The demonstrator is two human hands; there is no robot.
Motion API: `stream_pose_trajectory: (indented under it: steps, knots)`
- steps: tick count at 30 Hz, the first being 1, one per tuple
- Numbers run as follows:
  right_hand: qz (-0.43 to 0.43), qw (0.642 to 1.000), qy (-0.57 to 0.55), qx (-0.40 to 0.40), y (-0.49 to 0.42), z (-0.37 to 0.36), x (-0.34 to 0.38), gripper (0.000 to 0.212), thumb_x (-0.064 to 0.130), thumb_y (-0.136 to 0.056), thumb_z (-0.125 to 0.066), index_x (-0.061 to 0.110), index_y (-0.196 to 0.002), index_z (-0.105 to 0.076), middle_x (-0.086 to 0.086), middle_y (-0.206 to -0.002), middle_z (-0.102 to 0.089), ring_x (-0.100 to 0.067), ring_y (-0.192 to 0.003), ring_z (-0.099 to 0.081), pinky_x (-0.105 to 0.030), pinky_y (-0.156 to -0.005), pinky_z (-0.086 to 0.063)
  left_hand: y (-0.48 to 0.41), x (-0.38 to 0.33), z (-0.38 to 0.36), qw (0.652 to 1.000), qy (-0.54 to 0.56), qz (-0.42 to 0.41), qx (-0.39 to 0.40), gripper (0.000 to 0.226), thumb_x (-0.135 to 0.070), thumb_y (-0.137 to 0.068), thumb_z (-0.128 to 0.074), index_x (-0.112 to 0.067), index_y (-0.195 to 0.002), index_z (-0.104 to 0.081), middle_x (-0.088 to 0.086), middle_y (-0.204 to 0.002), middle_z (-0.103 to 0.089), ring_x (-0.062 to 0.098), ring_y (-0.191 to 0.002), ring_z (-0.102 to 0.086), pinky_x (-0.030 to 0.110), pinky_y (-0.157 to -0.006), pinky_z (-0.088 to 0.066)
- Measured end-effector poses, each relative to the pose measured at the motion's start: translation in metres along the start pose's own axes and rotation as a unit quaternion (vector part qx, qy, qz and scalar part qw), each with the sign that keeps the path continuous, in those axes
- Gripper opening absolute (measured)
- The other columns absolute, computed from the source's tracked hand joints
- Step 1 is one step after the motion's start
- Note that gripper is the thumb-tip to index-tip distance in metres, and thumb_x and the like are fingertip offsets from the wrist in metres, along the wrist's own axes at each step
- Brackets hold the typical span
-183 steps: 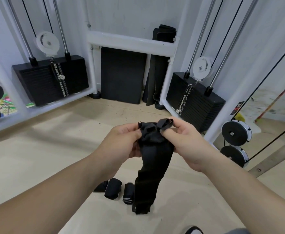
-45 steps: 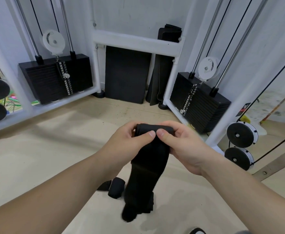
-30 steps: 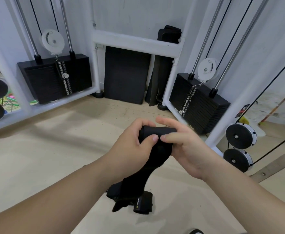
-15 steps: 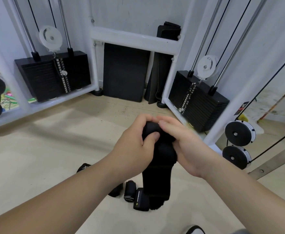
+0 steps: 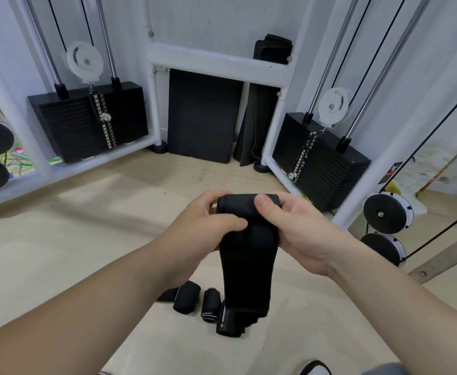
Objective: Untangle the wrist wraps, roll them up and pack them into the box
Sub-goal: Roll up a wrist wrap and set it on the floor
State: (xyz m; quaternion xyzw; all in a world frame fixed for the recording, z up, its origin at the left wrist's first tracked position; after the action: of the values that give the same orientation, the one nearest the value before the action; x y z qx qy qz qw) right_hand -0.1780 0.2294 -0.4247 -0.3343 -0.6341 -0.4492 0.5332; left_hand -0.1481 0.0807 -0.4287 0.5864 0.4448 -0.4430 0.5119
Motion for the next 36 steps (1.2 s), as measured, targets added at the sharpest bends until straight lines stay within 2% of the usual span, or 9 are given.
stream_pose_trajectory:
  steps: [3, 7, 11, 16, 19, 22, 27, 31, 36]
  knots:
    - [0.028, 0.999, -0.015, -0.013, -0.001, 0.002, 0.002, 0.025, 0.016, -0.094, -0.074, 0.009, -0.117, -0.067, -0.014, -0.11, -0.076, -0.029, -0.105, -0.072, -0.044, -0.097, -0.058, -0.001, 0.003, -0.005, 0.999, 0.009, 0.032, 0.04, 0.046, -0.028, -0.075, -0.076, -0.026, -0.121, -0.07, 0.005, -0.115, -0.078, 0.022, -0.11, -0.075, 0.042, -0.095, -0.062]
    - [0.043, 0.998, -0.034, -0.02, -0.001, 0.005, 0.006, 0.034, 0.002, -0.08, -0.078, 0.013, -0.112, -0.072, -0.018, -0.112, -0.071, -0.031, -0.103, -0.072, -0.047, -0.098, -0.059, -0.001, 0.004, -0.007, 0.998, -0.028, 0.036, 0.039, 0.033, -0.056, -0.101, -0.059, -0.03, -0.119, -0.069, 0.002, -0.111, -0.079, 0.019, -0.105, -0.077, 0.045, -0.093, -0.064]
    - [0.038, 0.998, -0.05, -0.019, 0.0, 0.004, 0.005, 0.046, -0.022, -0.075, -0.072, 0.013, -0.105, -0.071, -0.016, -0.099, -0.067, -0.029, -0.093, -0.067, -0.038, -0.088, -0.058, 0.001, -0.007, -0.005, 0.993, -0.107, -0.046, 0.004, 0.018, -0.047, -0.104, -0.059, -0.033, -0.114, -0.065, -0.002, -0.109, -0.074, 0.017, -0.105, -0.073, 0.04, -0.095, -0.061]
    - [-0.021, 0.996, -0.081, 0.043, 0.001, -0.008, -0.002, 0.048, 0.025, -0.086, -0.077, 0.015, -0.132, -0.071, -0.014, -0.131, -0.072, -0.03, -0.118, -0.071, -0.051, -0.102, -0.058, 0.004, -0.021, -0.002, 0.992, -0.078, -0.1, -0.024, 0.007, -0.029, -0.104, -0.064, -0.034, -0.11, -0.063, -0.002, -0.1, -0.075, 0.016, -0.093, -0.075, 0.032, -0.076, -0.064]
    - [-0.077, 0.994, -0.027, 0.07, 0.003, -0.018, -0.012, 0.06, 0.071, -0.096, -0.049, 0.031, -0.136, -0.071, -0.005, -0.136, -0.073, -0.027, -0.127, -0.07, -0.056, -0.109, -0.053, 0.006, -0.026, 0.001, 0.988, -0.09, -0.122, -0.017, 0.013, -0.023, -0.105, -0.063, -0.032, -0.114, -0.061, 0.003, -0.104, -0.073, 0.019, -0.092, -0.076, 0.034, -0.075, -0.065]
    - [-0.083, 0.993, 0.017, 0.078, 0.002, -0.022, -0.014, 0.07, 0.08, -0.091, -0.04, 0.036, -0.139, -0.065, 0.0, -0.131, -0.076, -0.021, -0.126, -0.071, -0.054, -0.11, -0.052, 0.007, -0.028, -0.001, 0.982, -0.123, -0.142, -0.002, 0.02, -0.02, -0.104, -0.063, -0.035, -0.116, -0.058, 0.001, -0.104, -0.071, 0.019, -0.093, -0.075, 0.04, -0.081, -0.066]
    - [-0.027, 0.999, 0.001, 0.027, -0.002, -0.013, -0.006, 0.052, 0.049, -0.096, -0.062, 0.017, -0.137, -0.065, -0.012, -0.131, -0.075, -0.032, -0.123, -0.072, -0.06, -0.11, -0.053, 0.005, -0.023, 0.0, 0.988, -0.094, -0.124, -0.013, 0.037, -0.007, -0.094, -0.074, -0.034, -0.115, -0.061, 0.0, -0.109, -0.07, 0.009, -0.09, -0.071, 0.027, -0.081, -0.063]
    - [0.011, 1.0, -0.002, 0.01, -0.002, -0.005, -0.003, 0.03, 0.01, -0.103, -0.063, 0.011, -0.134, -0.063, -0.018, -0.13, -0.072, -0.037, -0.121, -0.07, -0.051, -0.104, -0.057, -0.003, 0.0, -0.002, 0.999, 0.039, 0.015, 0.015, 0.059, -0.017, -0.072, -0.076, -0.029, -0.129, -0.063, 0.007, -0.121, -0.074, 0.024, -0.111, -0.073, 0.045, -0.102, -0.058]
    - [0.062, 0.997, 0.032, 0.016, -0.003, -0.001, 0.001, 0.046, 0.0, -0.088, -0.074, 0.02, -0.129, -0.07, -0.016, -0.123, -0.072, -0.028, -0.114, -0.071, -0.036, -0.094, -0.061, -0.003, 0.01, -0.004, 0.998, -0.002, 0.056, 0.038, 0.035, -0.052, -0.102, -0.062, -0.03, -0.129, -0.063, 0.003, -0.12, -0.076, 0.024, -0.11, -0.075, 0.051, -0.097, -0.062]
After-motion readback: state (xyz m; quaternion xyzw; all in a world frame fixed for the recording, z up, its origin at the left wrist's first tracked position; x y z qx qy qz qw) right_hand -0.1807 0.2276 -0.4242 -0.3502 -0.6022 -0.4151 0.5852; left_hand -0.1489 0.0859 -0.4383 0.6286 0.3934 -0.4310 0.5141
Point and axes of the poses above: each hand's wrist, its own y-axis away from the middle knuckle, its own z-axis out of the back of the hand, x = y × z, the point moved 9 cm from there along -y, towards the middle knuckle
